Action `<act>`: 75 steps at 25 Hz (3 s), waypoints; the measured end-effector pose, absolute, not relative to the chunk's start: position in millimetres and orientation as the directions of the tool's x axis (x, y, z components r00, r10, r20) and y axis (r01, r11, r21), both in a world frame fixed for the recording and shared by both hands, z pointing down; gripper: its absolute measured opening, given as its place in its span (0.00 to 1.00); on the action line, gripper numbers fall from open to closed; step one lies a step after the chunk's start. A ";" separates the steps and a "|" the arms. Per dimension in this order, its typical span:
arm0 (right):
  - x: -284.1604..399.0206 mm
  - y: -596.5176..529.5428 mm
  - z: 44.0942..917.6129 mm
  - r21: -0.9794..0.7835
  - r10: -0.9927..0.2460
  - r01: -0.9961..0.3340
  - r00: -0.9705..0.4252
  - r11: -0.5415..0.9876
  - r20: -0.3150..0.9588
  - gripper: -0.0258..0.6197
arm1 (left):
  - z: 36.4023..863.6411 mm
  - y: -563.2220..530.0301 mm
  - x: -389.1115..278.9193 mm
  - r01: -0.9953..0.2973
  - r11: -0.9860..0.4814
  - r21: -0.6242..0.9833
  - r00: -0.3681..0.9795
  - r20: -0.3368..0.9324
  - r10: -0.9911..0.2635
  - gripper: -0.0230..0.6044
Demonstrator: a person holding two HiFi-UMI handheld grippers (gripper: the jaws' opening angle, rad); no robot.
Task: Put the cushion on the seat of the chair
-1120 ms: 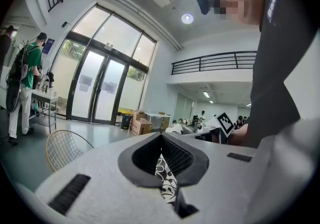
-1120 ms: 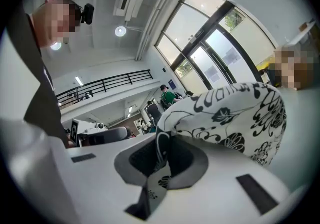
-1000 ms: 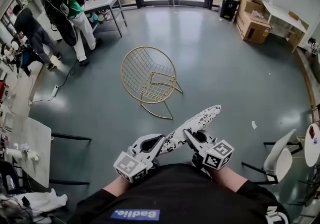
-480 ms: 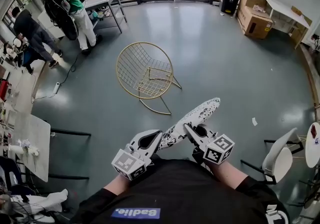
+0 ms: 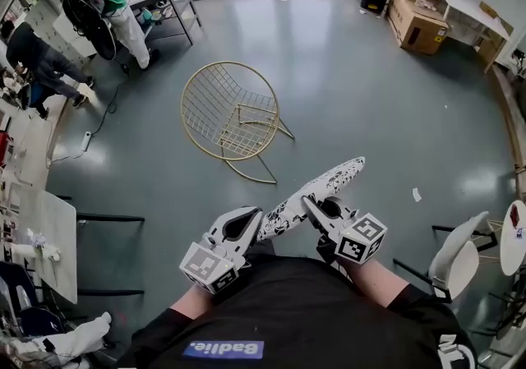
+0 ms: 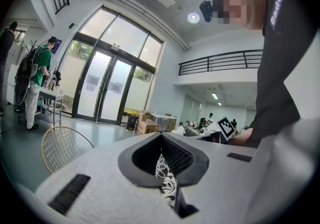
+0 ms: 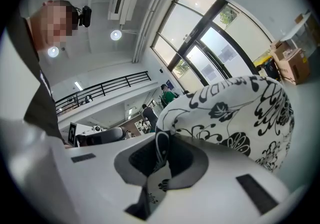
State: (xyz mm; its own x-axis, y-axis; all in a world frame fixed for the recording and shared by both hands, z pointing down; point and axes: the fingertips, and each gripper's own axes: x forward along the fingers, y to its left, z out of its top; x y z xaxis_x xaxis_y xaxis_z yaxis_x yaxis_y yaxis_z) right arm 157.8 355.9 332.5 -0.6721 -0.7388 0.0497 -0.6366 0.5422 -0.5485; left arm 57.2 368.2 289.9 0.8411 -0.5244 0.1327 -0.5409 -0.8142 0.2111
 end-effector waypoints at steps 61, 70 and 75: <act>176.2 12.9 572.5 -0.582 -0.508 -0.638 -0.764 0.504 0.397 0.10 | 388.3 7.4 47.4 -0.677 -0.636 0.371 0.734 0.272 -0.622 0.06; 139.8 -11.8 611.7 -0.567 -0.468 -0.658 -0.753 0.497 0.464 0.10 | 406.5 -8.1 3.6 -0.685 -0.614 0.392 0.724 0.281 -0.630 0.06; 98.9 -34.7 607.7 -0.564 -0.447 -0.634 -0.773 0.528 0.451 0.10 | 410.9 -12.8 -28.0 -0.695 -0.596 0.403 0.714 0.282 -0.641 0.06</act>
State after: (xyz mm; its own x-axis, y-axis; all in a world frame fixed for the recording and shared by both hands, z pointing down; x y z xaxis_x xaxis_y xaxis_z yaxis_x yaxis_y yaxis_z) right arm 98.9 -34.7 607.7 -0.7729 -0.4467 0.4506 -0.6343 0.5282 -0.5645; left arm -28.0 -12.8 410.9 0.7137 -0.6412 0.2821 -0.6946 -0.5959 0.4030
